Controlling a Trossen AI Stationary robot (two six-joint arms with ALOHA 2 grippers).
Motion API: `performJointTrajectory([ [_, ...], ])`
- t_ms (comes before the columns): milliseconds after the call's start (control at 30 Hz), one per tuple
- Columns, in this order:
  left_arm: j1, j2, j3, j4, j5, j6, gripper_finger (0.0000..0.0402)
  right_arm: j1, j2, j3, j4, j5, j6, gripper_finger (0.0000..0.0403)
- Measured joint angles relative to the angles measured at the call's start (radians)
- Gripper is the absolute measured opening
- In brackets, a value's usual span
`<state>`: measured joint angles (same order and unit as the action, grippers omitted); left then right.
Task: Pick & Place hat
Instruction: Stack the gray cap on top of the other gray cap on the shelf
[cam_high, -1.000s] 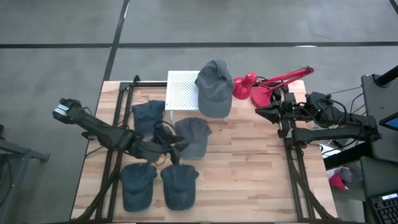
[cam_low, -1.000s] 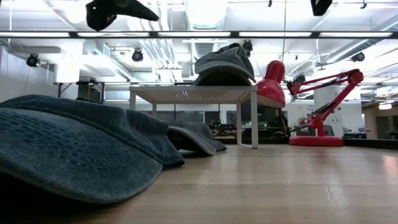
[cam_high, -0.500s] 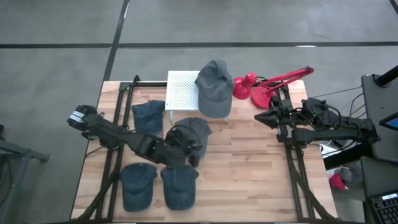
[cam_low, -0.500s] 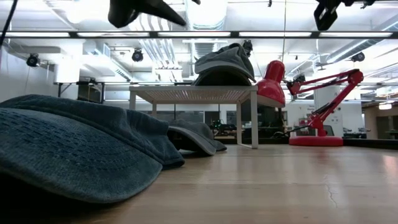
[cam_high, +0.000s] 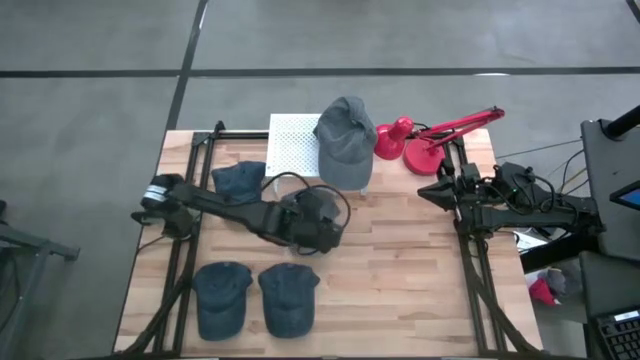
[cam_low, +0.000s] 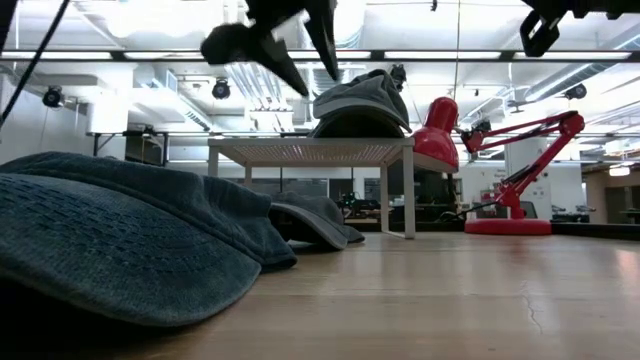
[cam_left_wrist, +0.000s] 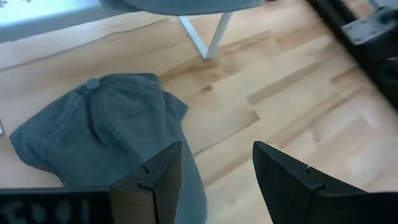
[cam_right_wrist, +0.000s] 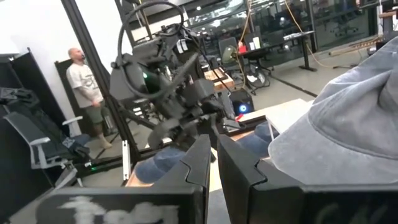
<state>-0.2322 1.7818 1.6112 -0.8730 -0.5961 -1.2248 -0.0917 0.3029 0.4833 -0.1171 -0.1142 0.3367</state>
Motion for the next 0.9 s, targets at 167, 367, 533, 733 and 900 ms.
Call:
performJointTrajectory([
  [167,0.022,0.022,0.000,0.001,0.007,-0.023,0.0195,0.000,-0.015,-0.009,-0.001,0.000,-0.002,0.0028],
  [367,0.034,0.025,-0.003,0.007,0.010,-0.042,0.0195,0.000,-0.013,-0.009,-0.001,0.000,-0.024,0.0028],
  [533,0.043,0.025,-0.003,0.009,0.017,-0.030,0.0195,0.000,-0.013,-0.009,-0.001,0.000,-0.031,0.0028],
  [733,0.065,0.025,-0.003,0.009,0.099,-0.072,0.0195,0.000,-0.013,-0.009,-0.001,0.000,-0.034,0.0028],
  [900,0.075,0.028,-0.007,0.006,0.098,-0.078,0.0204,0.000,-0.013,-0.009,-0.002,0.000,-0.034,0.0028],
])
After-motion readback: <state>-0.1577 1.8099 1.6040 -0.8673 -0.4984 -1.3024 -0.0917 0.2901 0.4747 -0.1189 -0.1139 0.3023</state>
